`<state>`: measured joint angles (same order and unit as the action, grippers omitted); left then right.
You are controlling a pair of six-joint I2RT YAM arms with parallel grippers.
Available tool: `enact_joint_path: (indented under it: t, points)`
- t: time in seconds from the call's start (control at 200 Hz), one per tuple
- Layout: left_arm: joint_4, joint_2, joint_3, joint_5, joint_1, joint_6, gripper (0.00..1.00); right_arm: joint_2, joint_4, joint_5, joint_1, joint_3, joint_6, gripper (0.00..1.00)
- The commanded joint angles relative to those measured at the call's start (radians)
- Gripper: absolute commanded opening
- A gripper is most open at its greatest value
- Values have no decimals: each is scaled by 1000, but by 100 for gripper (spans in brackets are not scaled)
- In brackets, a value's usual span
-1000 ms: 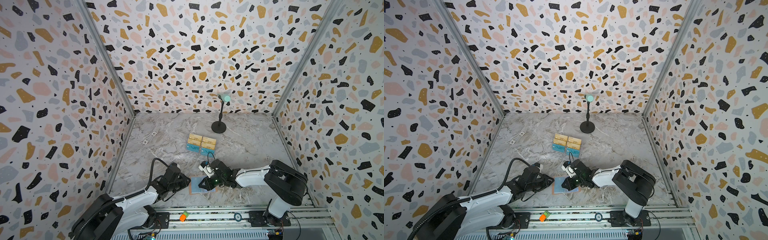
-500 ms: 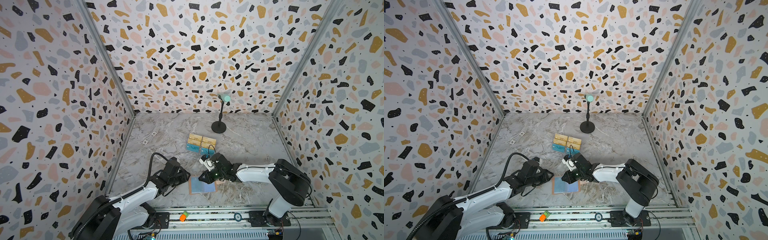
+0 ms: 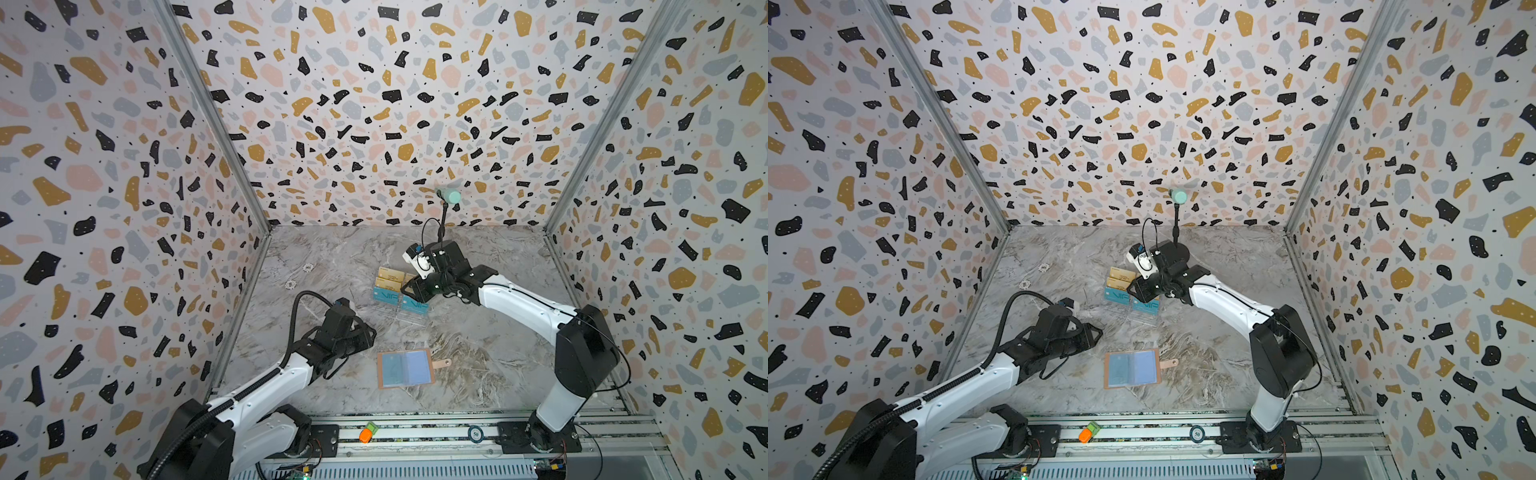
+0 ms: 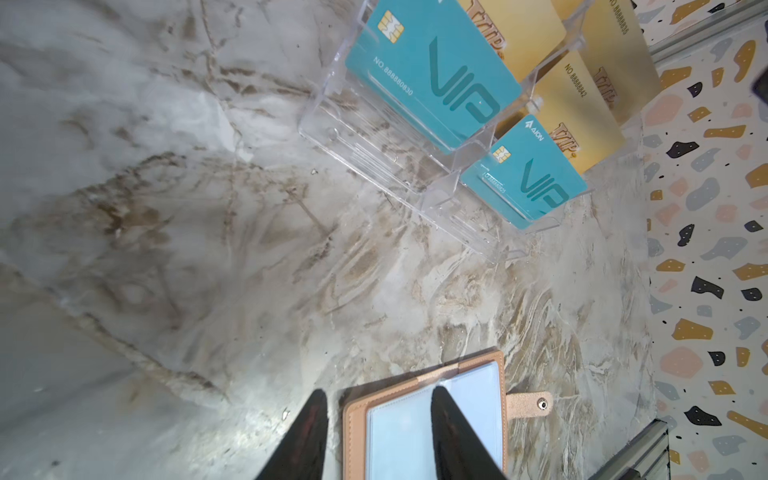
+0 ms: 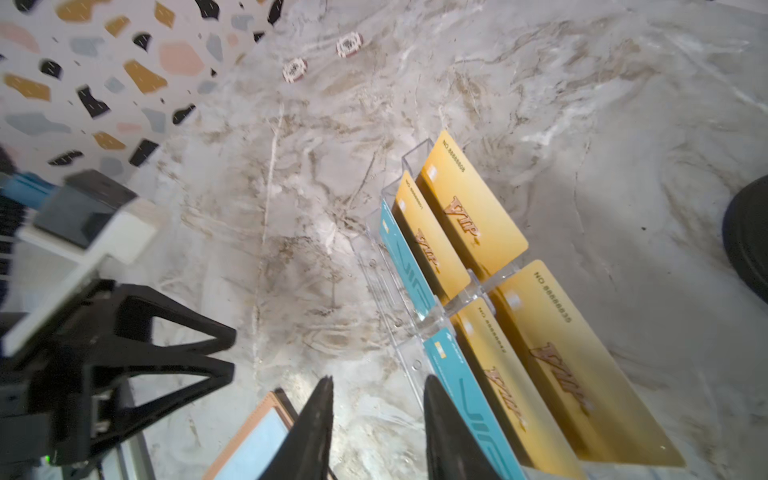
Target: Put the credit cards into the card holder
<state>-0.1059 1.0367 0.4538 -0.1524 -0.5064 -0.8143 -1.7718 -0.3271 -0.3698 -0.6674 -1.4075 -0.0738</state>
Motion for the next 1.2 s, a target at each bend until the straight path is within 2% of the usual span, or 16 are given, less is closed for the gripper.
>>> enact_joint_path:
  t: [0.0,0.175,0.546,1.196]
  points:
    - [-7,-52,-29,-10,20,-2,43,-28,-162,13,12,-64,113,37]
    - [-38,-67,-27,-31,37,6,43,-64,-184,5,30,-88,175,37]
    - [-35,-102,-72,-47,52,-8,44,-147,-197,52,34,-132,222,37]
    - [-28,-75,-67,-70,60,5,44,-213,-222,80,7,-160,249,37]
